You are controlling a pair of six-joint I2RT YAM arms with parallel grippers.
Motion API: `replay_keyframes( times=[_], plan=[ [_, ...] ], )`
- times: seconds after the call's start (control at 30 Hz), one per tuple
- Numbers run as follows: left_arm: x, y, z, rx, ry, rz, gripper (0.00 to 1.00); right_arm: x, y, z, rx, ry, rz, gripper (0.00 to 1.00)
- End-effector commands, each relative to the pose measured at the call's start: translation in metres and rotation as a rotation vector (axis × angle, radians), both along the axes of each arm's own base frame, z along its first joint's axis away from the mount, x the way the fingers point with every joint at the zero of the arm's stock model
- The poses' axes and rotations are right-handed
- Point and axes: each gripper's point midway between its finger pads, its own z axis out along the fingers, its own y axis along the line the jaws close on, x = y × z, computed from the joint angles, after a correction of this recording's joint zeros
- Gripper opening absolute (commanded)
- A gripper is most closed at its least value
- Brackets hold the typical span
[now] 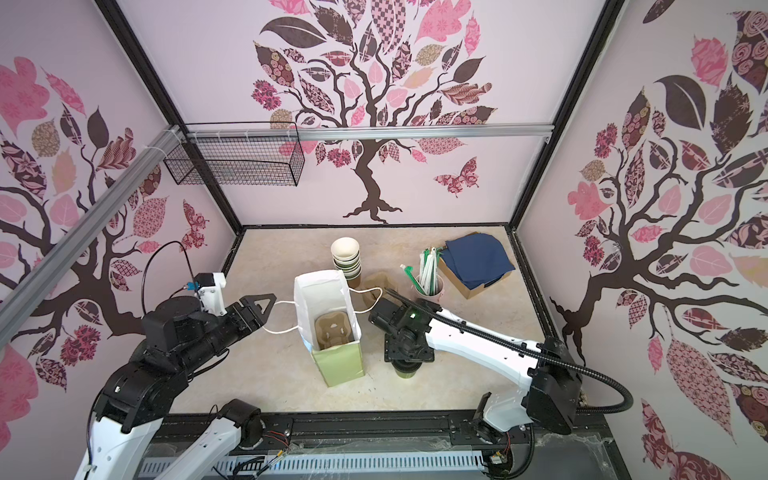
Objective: Pack the takeout coffee
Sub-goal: 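Lower the right gripper and close it around the green coffee cup, then lift the green coffee cup upward with the right gripper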
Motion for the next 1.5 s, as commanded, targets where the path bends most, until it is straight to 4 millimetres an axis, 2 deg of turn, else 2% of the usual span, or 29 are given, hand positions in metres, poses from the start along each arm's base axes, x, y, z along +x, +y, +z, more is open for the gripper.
replay_keyframes(
  times=[0.0, 0.4, 0.6, 0.9, 1.13, 1.47],
  plan=[
    [0.0, 0.001, 0.006, 0.011, -0.025, 0.0, 0.63, -0.004, -0.01, -0.01, -0.058, 0.033, -0.002, 0.79],
    [0.001, 0.001, 0.008, 0.008, -0.032, 0.0, 0.63, -0.005, -0.012, -0.015, -0.075, 0.05, 0.004, 0.8],
    [0.002, 0.001, 0.008, 0.011, -0.032, 0.001, 0.63, -0.005, -0.013, -0.016, -0.083, 0.052, 0.004, 0.77],
    [0.003, 0.0, 0.008, 0.015, -0.029, -0.003, 0.63, -0.003, -0.014, -0.009, -0.083, 0.034, 0.006, 0.73],
    [0.003, -0.001, 0.012, 0.03, -0.04, -0.019, 0.65, -0.002, -0.021, 0.009, -0.077, 0.002, -0.006, 0.73],
    [0.001, -0.012, 0.015, 0.035, -0.042, -0.094, 0.65, -0.008, -0.047, 0.047, -0.076, -0.051, -0.078, 0.72]
  ],
)
